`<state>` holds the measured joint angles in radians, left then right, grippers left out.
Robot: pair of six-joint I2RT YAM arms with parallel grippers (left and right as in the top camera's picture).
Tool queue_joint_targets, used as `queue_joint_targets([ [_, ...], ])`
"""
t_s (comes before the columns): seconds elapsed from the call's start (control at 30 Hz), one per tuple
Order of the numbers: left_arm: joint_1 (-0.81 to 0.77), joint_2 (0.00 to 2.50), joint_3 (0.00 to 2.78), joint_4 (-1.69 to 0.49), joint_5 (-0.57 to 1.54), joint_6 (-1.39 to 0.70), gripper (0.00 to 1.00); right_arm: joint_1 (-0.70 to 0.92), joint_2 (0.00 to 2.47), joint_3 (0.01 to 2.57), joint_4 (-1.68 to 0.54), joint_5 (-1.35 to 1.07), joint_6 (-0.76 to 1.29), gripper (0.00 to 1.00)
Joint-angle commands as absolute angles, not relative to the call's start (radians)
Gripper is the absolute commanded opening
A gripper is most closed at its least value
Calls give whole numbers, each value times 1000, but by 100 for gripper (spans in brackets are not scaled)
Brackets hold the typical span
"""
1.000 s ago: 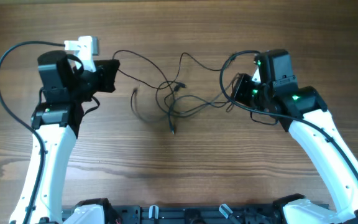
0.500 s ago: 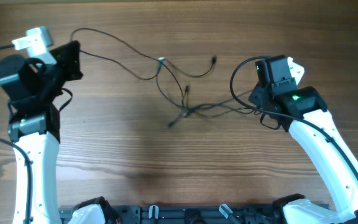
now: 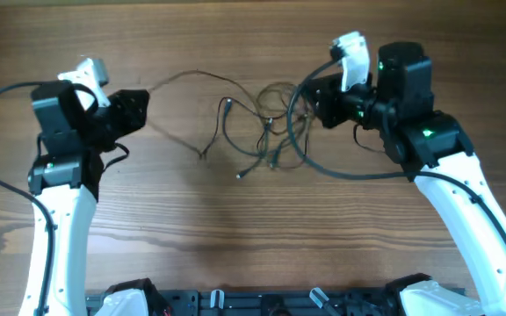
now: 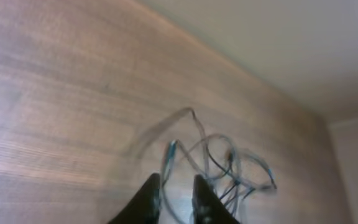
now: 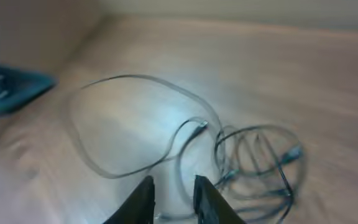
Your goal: Untangle cables
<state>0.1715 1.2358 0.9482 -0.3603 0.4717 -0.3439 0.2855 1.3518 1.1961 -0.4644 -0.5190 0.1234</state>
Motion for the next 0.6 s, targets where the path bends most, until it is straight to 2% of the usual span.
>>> queue_joint_targets([
  [0.0,137,1227,947,-367,399,-318,36,287,1337,1212,-587,-530,70,25],
  [0.07,117,1227,947,-364,399,-318,46,287,1337,1211,-667,-337,139,25],
  [0.1,103,1227,947,-364,399,-318,54,287,1338,1208,-706,-224,173,25],
  [0.13,81,1229,947,-364,399,-318,57,287,1338,1203,-724,-155,193,27],
  [0.23,14,1253,947,-364,398,-317,61,287,1338,1183,-737,-118,197,31],
  [0.37,-65,1328,947,-373,398,-318,61,287,1375,1182,-705,-190,91,34],
  [0.57,-185,1440,947,-373,398,-318,63,287,1565,1182,-591,-286,-155,48],
])
